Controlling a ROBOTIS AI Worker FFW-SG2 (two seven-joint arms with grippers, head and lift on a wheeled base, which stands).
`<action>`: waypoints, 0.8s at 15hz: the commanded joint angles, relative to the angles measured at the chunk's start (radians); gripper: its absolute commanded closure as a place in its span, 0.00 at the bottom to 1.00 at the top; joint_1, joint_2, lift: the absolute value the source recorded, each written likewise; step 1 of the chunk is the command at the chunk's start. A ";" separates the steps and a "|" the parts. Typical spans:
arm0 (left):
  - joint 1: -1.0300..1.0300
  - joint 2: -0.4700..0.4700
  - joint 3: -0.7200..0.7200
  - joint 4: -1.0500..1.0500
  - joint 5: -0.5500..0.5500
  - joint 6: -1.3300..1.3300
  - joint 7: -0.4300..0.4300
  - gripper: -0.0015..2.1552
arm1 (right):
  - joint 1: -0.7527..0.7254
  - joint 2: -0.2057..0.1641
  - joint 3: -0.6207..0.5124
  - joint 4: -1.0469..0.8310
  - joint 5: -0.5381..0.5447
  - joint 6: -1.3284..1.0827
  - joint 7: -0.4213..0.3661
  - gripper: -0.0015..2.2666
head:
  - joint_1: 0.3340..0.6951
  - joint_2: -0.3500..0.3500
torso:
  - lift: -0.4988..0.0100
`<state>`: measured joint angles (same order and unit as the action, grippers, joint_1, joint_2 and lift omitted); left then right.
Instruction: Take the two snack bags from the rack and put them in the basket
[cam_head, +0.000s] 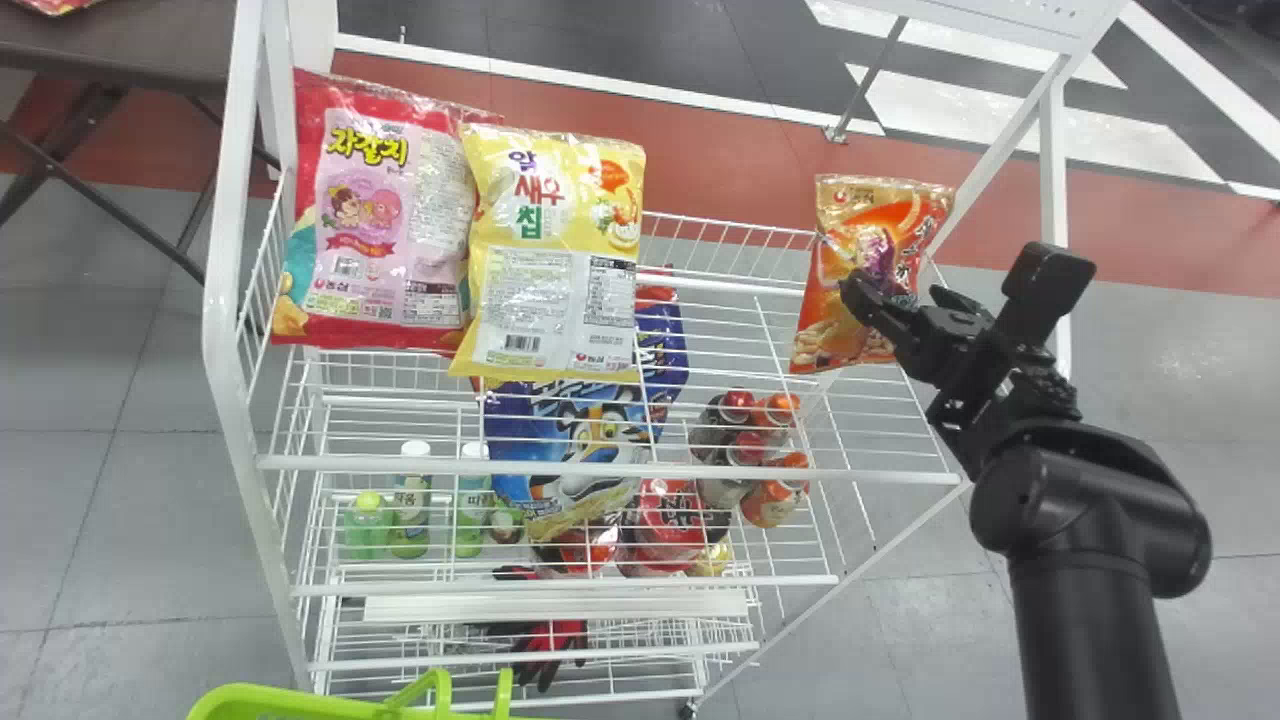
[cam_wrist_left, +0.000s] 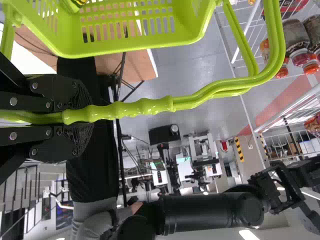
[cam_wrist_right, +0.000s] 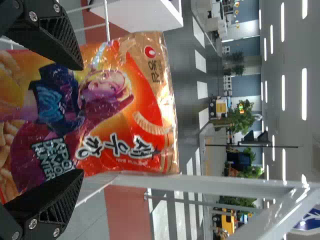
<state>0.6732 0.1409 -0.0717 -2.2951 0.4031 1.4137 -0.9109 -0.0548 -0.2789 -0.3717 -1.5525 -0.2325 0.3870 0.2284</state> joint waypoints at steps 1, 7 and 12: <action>0.006 0.002 0.004 -0.001 0.000 0.000 -0.005 0.87 | -0.019 0.010 0.013 0.012 0.005 0.002 0.006 0.03 | 1.00 0.00 | 0.96; 0.017 0.005 0.021 0.013 0.005 0.000 -0.017 0.87 | -0.088 0.021 0.022 0.115 0.064 0.017 -0.003 0.03 | 1.00 0.00 | 0.96; 0.008 0.003 0.018 0.026 0.003 -0.003 -0.010 0.87 | -0.119 0.014 0.019 0.138 0.059 0.116 0.011 0.99 | 1.00 0.00 | 0.96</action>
<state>0.6866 0.1443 -0.0526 -2.2739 0.4069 1.4106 -0.9216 -0.1781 -0.2649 -0.3557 -1.4124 -0.1694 0.4877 0.2365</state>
